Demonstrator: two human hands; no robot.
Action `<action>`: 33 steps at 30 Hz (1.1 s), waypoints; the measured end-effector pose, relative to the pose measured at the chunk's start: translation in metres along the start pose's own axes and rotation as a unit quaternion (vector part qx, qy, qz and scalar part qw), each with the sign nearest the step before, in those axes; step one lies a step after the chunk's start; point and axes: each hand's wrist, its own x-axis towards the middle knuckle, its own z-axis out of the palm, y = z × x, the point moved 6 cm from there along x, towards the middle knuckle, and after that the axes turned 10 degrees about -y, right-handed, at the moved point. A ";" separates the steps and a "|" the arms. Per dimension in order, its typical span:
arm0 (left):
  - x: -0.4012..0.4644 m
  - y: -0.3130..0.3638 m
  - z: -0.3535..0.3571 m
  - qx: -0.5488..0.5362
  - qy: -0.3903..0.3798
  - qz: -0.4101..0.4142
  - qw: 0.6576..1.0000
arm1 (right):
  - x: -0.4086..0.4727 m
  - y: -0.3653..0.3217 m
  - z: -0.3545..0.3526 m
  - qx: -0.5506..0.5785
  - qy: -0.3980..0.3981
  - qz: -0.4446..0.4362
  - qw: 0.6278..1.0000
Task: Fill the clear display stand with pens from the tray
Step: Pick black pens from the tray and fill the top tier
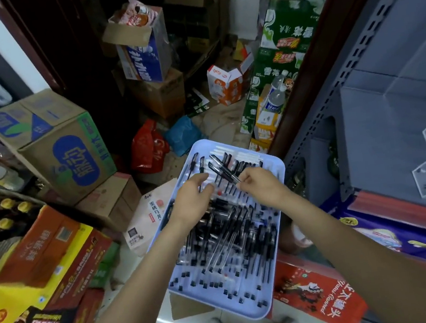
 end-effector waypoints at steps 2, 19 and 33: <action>0.000 0.031 0.003 -0.075 -0.015 0.031 0.997 | -0.014 -0.011 -0.014 0.044 0.022 -0.034 0.998; -0.015 0.326 0.113 0.210 0.072 0.364 0.905 | -0.217 0.048 -0.265 0.220 0.349 -0.235 0.880; 0.010 0.445 0.202 0.280 0.157 0.355 0.878 | -0.301 0.186 -0.405 0.364 0.465 -0.260 0.764</action>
